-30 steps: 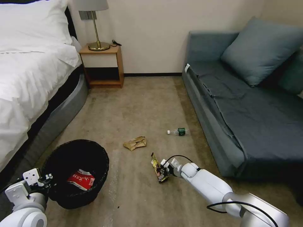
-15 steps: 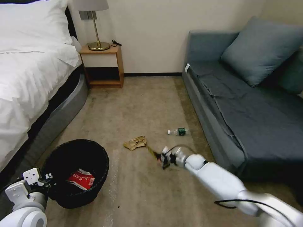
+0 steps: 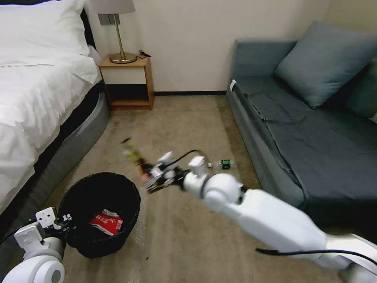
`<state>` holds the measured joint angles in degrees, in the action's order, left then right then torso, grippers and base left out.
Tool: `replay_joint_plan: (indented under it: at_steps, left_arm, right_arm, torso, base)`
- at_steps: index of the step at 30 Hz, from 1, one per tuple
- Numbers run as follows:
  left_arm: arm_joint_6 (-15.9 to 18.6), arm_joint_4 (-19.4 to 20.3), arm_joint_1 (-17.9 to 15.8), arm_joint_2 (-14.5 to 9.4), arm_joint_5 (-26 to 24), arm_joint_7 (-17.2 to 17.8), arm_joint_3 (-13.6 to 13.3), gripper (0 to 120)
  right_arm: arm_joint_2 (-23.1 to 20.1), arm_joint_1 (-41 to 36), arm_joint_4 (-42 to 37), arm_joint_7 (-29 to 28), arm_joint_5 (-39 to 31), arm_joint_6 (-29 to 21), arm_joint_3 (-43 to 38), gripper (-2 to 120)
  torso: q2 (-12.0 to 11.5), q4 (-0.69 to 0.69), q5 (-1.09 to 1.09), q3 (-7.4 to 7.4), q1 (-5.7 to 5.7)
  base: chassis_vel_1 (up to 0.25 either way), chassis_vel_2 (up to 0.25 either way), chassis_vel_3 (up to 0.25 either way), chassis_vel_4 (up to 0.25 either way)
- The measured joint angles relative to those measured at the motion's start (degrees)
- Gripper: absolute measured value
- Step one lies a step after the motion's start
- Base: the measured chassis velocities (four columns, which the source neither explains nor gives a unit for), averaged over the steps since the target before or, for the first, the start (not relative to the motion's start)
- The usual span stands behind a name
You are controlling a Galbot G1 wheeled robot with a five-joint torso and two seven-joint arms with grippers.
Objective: Pick up the trash bin, then pick up the garbage on the floor and place it into the trash bin.
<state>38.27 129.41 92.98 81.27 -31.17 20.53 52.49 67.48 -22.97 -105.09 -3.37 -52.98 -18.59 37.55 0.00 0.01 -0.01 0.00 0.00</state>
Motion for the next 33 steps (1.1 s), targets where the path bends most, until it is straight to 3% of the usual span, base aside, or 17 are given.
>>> replay_joint_plan:
  at_steps: [2, 7, 16, 23, 26, 33]
  left_arm:
    - [0.2, 0.8, 0.2, 0.2, -0.1, 0.2, 0.1, 3]
    - [0.3, 2.0, 0.7, 0.5, -0.5, 0.2, 0.4, 3]
    - [0.4, 3.6, 1.2, 0.7, -1.1, 0.2, 0.9, 3]
    - [0.4, 3.2, 0.8, 0.7, -1.2, 0.2, 1.0, 3]
    - [0.4, 3.1, 0.8, 0.7, -1.2, 0.2, 1.0, 3]
    - [0.4, 2.8, 0.8, 0.8, -1.1, 0.1, 0.8, 3]
  right_arm:
    - [4.1, 1.6, 2.0, -1.5, -0.1, -0.3, 3.7, 0]
    - [8.8, 3.7, 8.8, -3.0, 1.5, 0.2, 9.4, 0]
    - [10.1, 4.9, 15.7, -2.3, 5.6, 1.4, 13.7, 0]
    - [9.3, 4.8, 12.9, -3.3, 5.8, 1.3, 13.5, 29]
    - [9.1, 4.9, 12.0, -3.6, 5.5, 1.3, 13.3, 34]
    - [9.0, 5.1, 8.9, -4.5, 5.2, 1.4, 11.5, 64]
  torso:
    - [0.0, 0.01, -0.01, 0.0, 0.0]
    - [0.0, 0.01, 0.0, 0.0, 0.0]
    - [0.0, 0.0, 0.0, 0.0, 0.0]
    - [0.0, -0.01, 0.01, 0.0, 0.0]
    - [0.0, -0.01, 0.01, 0.0, 0.0]
    - [0.0, -0.01, 0.01, 0.0, 0.0]
  base:
    - [0.0, 0.0, 0.0, 0.0]
    - [0.0, 0.0, 0.0, 0.0]
    - [0.0, 0.0, 0.0, 0.0]
    - [0.0, 0.0, 0.0, 0.0]
    - [0.0, 0.0, 0.0, 0.0]
    - [0.0, 0.0, 0.0, 0.0]
